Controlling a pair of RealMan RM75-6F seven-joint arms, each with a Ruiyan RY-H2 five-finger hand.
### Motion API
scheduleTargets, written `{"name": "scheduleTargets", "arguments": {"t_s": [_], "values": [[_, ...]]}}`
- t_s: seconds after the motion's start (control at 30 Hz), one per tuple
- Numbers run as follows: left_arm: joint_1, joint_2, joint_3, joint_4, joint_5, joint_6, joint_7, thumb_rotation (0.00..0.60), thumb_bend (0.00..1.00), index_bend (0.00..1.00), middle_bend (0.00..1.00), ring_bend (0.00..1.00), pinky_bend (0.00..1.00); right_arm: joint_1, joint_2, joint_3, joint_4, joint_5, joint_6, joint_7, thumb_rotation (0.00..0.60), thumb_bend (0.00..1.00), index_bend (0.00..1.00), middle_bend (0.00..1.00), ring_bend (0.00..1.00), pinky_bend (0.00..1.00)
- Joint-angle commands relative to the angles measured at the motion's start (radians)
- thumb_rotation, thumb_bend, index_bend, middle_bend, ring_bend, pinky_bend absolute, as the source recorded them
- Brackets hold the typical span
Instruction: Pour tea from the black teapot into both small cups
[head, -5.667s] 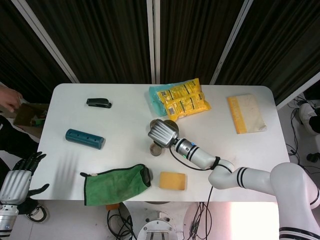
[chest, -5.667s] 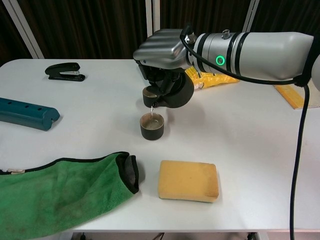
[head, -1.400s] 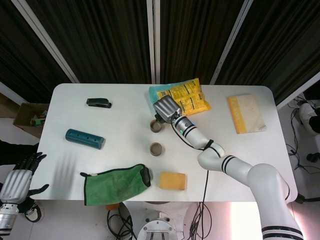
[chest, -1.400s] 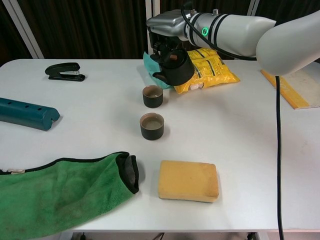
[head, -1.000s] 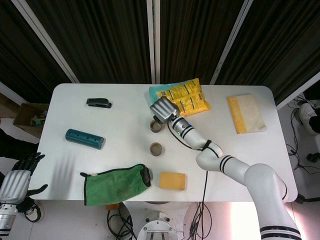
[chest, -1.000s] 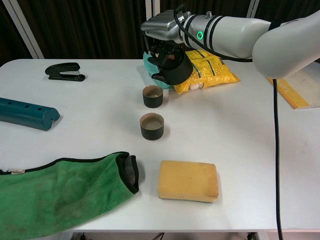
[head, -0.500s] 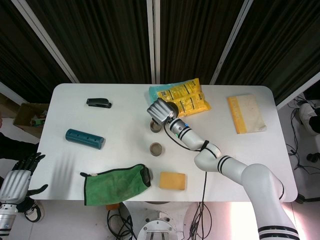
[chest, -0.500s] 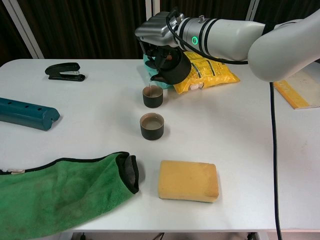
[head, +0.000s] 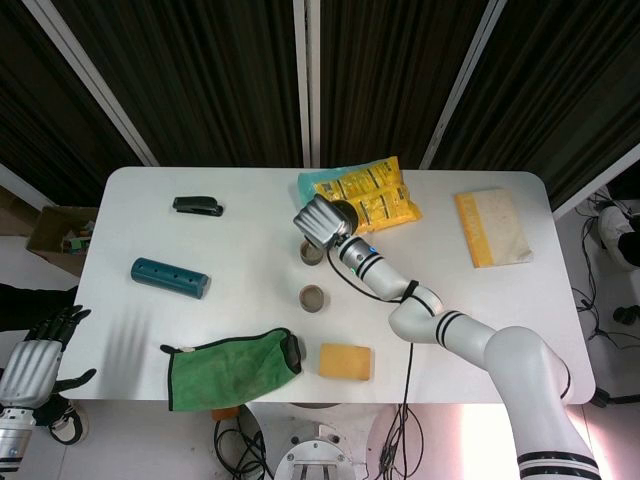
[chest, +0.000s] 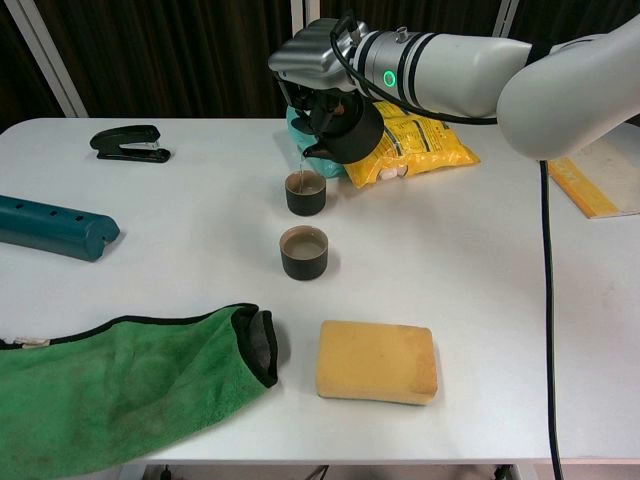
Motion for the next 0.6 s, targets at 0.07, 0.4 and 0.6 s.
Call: {"name": "scheduleTargets", "arguments": {"t_s": [0.07, 0.4, 0.6], "values": [[0.0, 0.0, 0.0, 0.0, 0.0, 0.0, 0.0, 0.6, 0.07, 0.16, 0.12, 0.11, 0.22, 0.001, 0.003, 0.0, -0.005, 0.001, 0.001, -0.012, 0.6, 0.47, 1.0, 1.0, 1.0, 0.57], [0.0, 0.0, 0.001, 0.0, 0.0, -0.001, 0.0, 0.6, 0.07, 0.16, 0.12, 0.11, 0.22, -0.001, 0.012, -0.001, -0.014, 0.015, 0.0, -0.054, 0.6, 0.46, 1.0, 1.0, 1.0, 0.57], [-0.001, -0.001, 0.001, 0.001, 0.0, -0.004, 0.001, 0.6, 0.07, 0.16, 0.12, 0.11, 0.22, 0.0, 0.01, -0.006, -0.012, 0.014, 0.0, -0.068, 0.6, 0.46, 1.0, 1.0, 1.0, 0.57]]}}
